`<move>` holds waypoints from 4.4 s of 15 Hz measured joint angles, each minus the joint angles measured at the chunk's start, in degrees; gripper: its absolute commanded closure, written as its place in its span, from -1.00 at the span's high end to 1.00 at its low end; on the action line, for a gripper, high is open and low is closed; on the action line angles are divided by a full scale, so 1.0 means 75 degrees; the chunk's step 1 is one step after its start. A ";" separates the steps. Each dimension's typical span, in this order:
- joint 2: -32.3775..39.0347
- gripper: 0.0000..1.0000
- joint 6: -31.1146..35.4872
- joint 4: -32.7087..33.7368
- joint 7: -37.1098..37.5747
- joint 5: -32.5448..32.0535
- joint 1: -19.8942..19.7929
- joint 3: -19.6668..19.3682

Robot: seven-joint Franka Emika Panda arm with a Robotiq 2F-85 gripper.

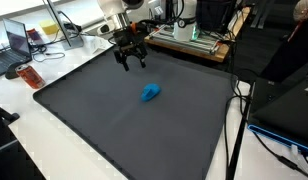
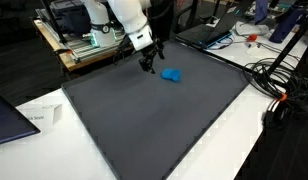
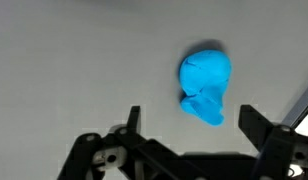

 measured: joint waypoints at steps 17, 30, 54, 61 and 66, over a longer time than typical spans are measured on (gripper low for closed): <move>-0.0770 1.00 0.2402 -0.1290 0.0762 0.1582 0.0832 0.0854; -0.0740 1.00 0.2467 -0.1289 0.7181 -0.2730 0.2084 -0.0047; 0.0291 1.00 -0.1528 0.1217 1.6229 -0.9494 0.4678 -0.0904; 0.1473 1.00 -0.3992 0.3358 1.6888 -0.9493 0.4894 -0.0535; 0.2378 1.00 -0.5780 0.5109 1.6943 -0.9471 0.4971 -0.0520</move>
